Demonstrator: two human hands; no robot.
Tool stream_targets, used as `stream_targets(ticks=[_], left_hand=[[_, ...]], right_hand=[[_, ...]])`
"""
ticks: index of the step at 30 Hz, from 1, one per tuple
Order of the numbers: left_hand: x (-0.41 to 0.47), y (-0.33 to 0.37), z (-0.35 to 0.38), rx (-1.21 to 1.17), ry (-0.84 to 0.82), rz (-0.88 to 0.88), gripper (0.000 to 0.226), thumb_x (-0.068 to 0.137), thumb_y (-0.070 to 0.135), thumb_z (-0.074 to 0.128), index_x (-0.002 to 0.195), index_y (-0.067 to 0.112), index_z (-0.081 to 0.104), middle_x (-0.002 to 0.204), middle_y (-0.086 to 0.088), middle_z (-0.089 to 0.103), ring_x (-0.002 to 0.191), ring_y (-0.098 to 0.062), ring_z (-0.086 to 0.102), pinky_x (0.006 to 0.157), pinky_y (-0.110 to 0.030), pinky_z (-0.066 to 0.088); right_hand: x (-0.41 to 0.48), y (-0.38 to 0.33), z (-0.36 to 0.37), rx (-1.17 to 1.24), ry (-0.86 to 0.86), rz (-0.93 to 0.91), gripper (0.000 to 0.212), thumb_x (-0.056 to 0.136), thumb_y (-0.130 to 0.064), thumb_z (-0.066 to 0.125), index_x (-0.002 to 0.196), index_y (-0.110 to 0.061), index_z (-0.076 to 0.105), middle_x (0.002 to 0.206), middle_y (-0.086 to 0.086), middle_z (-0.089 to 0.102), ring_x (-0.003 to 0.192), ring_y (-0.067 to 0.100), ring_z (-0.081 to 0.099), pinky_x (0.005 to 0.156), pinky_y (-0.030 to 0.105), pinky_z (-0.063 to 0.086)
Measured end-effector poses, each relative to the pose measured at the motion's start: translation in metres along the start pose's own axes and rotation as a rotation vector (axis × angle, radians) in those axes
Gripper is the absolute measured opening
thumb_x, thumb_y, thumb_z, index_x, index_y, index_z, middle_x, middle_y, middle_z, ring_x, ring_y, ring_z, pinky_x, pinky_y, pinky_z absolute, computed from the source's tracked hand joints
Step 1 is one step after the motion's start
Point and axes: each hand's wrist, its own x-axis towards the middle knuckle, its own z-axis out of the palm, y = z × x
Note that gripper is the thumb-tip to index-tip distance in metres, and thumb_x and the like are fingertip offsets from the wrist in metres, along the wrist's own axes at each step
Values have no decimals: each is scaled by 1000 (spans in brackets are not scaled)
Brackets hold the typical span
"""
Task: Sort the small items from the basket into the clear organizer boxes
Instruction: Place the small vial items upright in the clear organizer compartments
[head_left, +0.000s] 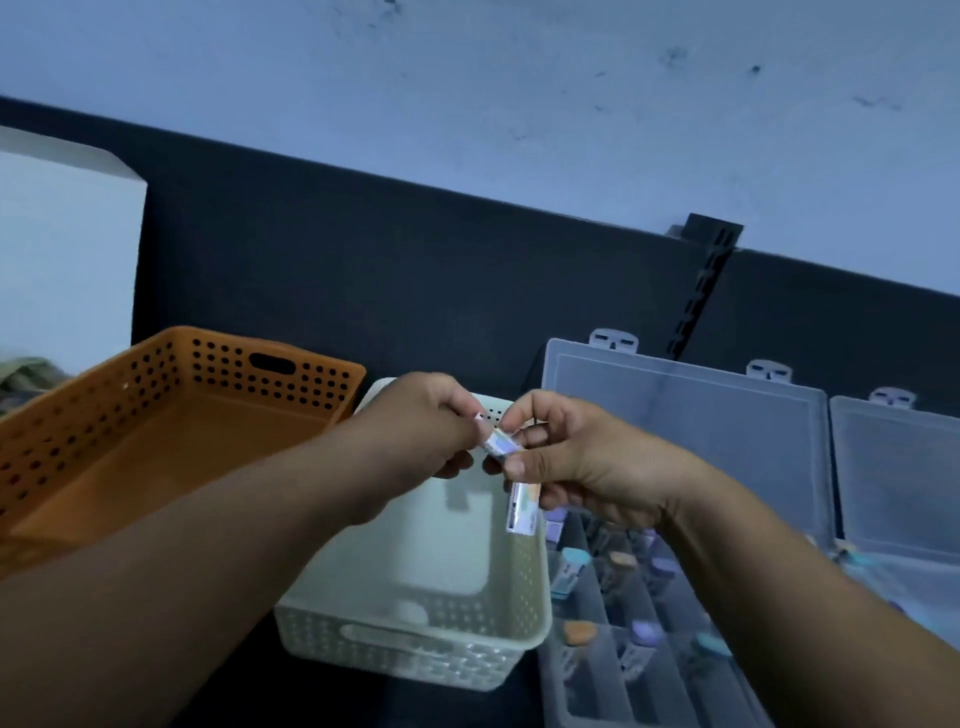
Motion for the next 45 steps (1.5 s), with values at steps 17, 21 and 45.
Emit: stream_targets(ticks=[17,21,45], left_hand=[[2,49,158,-418,-287,-206,10,87,-2,53,83,6,57,66,-7,60,58,-14,63,59,-24,52],[-4,52,188,-338,-489,-201,33,87,-5,50,116,8,60,81,-10,61,64,-12,62,60,-22,49],[-1,50,257,296,-190,185,11,84,6,69,85,15,63,78,-4,68,69,-16,62,63,-29,51]], right_hand=[[-112,42,-105,751,487,-382,24,66,19,53,77,-2,59,81,11,68,71,20,71,68,25,60],[-129,57,-119,651,573,-375,28,83,22,47,83,-3,59,85,12,68,71,17,70,68,22,59],[-204,93,-203,-265,611,-254,21,83,10,64,92,-10,66,83,13,65,67,6,63,61,15,51]])
